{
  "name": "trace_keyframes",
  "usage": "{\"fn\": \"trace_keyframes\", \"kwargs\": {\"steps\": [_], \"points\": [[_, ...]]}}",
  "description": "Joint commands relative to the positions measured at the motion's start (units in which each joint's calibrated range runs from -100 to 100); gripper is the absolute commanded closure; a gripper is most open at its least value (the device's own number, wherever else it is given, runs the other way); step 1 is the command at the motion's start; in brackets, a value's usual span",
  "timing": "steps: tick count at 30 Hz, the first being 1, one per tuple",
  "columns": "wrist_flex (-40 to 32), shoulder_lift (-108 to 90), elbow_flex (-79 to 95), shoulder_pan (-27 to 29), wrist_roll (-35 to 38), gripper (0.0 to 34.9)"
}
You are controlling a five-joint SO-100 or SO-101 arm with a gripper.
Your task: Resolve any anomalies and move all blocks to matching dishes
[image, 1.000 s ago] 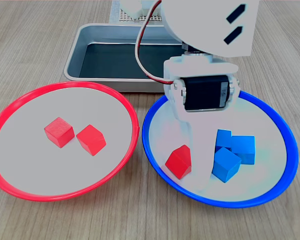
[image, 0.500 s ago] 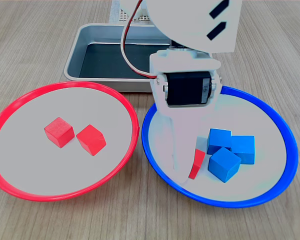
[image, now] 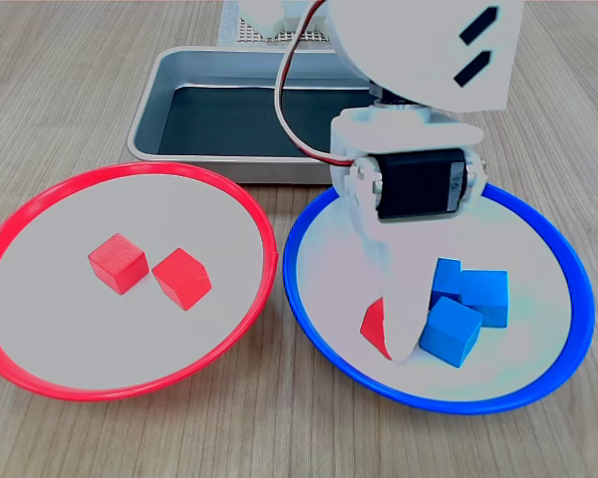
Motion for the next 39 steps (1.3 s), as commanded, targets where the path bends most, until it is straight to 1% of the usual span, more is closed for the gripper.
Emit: {"fn": "trace_keyframes", "kwargs": {"steps": [1,2,10,13,14,15,16,17,19,26,29,32,34,36,39], "points": [[0.93,-0.37,-2.05,0.08,0.05,23.8],[1.01,-0.37,-2.14,0.18,0.05,24.9],[1.67,-0.45,-2.05,0.93,0.73,27.2],[1.67,-0.45,-1.96,0.93,0.93,25.4],[1.67,-0.37,-1.96,0.65,1.03,25.6],[1.67,-0.37,-1.96,0.55,1.12,26.7],[1.67,-0.37,-2.05,0.46,1.12,29.3],[1.67,-0.62,-1.96,0.37,1.12,30.8],[1.67,-1.9,-0.96,0.18,1.22,32.9],[3.24,-13.33,5.96,-0.39,1.76,34.6],[4.81,-20.24,9.06,-0.2,1.9,34.5],[7.36,-27.15,10.88,2.06,2.59,34.0],[7.61,-30.05,12.43,4.88,3.71,33.6],[6.79,-30.73,13.61,7.99,5.03,33.1],[3.65,-27.91,14.25,13.45,7.18,33.0]]}}
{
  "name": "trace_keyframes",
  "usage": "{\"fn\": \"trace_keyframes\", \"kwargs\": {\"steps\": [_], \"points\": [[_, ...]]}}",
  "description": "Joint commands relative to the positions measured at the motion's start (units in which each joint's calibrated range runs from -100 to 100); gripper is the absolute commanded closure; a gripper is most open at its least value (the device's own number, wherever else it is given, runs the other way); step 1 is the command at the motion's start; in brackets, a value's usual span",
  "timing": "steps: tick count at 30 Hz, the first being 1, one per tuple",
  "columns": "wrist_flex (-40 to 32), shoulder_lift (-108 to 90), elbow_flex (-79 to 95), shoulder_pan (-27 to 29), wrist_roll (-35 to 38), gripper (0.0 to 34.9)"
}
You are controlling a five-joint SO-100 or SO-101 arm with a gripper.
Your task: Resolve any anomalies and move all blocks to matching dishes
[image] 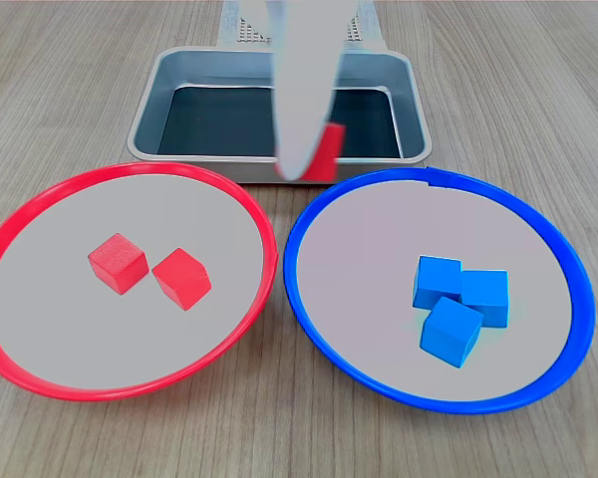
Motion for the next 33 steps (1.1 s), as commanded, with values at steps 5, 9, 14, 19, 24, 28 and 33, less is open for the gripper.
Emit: {"fn": "trace_keyframes", "kwargs": {"steps": [5,9,14,19,24,28,33], "points": [[-7.58,9.6,-4.92,12.05,5.03,33.3],[-10.71,15.66,-8.92,13.75,6.06,31.8],[-12.94,17.96,-10.47,13.18,6.45,21.1],[-14.43,12.16,-4.37,11.68,6.45,21.6],[-20.62,-7.54,18.48,8.1,3.47,34.6],[-31.35,-32.45,49.89,3.77,-2.78,34.8],[-41.5,-69.8,89.03,-2.06,-6.69,34.9]]}}
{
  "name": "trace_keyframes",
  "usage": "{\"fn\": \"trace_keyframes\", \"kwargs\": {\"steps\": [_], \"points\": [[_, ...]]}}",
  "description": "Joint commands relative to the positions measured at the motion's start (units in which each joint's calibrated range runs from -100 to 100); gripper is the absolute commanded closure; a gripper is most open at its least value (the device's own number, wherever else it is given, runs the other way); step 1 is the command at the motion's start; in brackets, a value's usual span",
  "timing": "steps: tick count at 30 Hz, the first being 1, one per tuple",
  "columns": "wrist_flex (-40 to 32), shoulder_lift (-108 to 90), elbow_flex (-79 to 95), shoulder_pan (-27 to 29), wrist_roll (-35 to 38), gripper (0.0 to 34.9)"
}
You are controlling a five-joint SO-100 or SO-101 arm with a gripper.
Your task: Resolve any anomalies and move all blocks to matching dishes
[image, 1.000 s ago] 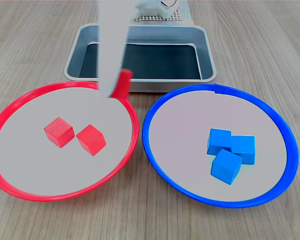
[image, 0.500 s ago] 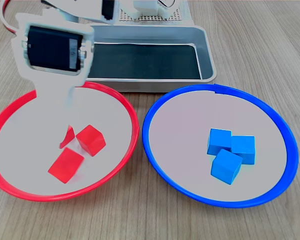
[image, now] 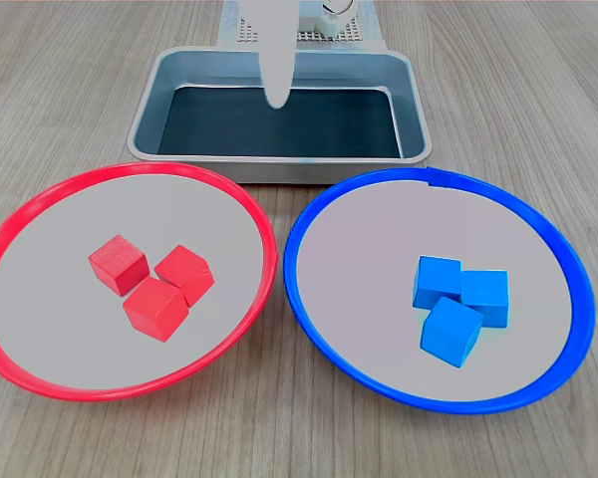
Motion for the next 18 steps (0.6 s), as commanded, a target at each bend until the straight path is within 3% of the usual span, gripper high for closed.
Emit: {"fn": "trace_keyframes", "kwargs": {"steps": [1,2,3,6,14,18], "points": [[-4.05,-32.46,28.97,-3.97,-2.15,34.9],[-1.66,-40.31,34.53,-4.53,-2.1,34.9],[5.77,-54.47,42.54,-4.72,-1.76,34.9],[15.01,-66.58,48.27,-3.4,-1.61,34.9],[23.68,-70.5,49.73,-1.05,-1.9,34.9],[23.93,-70.5,49.73,-1.33,-2.2,34.9]]}}
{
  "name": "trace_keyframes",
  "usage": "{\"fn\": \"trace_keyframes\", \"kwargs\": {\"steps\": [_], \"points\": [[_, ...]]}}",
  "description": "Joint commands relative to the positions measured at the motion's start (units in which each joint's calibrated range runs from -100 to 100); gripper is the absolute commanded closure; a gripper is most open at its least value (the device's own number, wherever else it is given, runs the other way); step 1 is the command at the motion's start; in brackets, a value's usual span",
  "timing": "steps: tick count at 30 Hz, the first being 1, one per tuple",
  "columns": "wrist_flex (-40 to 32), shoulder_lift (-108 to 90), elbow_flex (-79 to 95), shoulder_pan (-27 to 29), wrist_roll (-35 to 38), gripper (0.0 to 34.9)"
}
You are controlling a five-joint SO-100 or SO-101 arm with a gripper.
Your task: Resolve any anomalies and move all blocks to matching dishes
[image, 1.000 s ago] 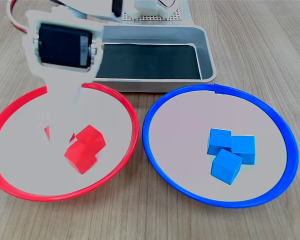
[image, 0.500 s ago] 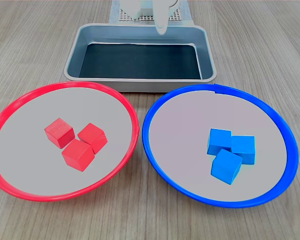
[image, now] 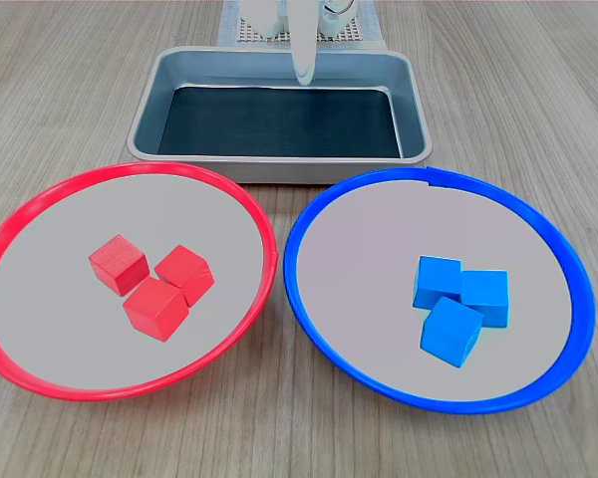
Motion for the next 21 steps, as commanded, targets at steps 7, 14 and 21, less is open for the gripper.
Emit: {"fn": "trace_keyframes", "kwargs": {"steps": [7,14,21], "points": [[0.44,-0.94,0.09,1.2,-0.68,32.8],[0.44,-0.94,0.09,1.1,-0.63,34.6],[0.44,-0.94,0.09,1.1,-0.63,34.6]]}}
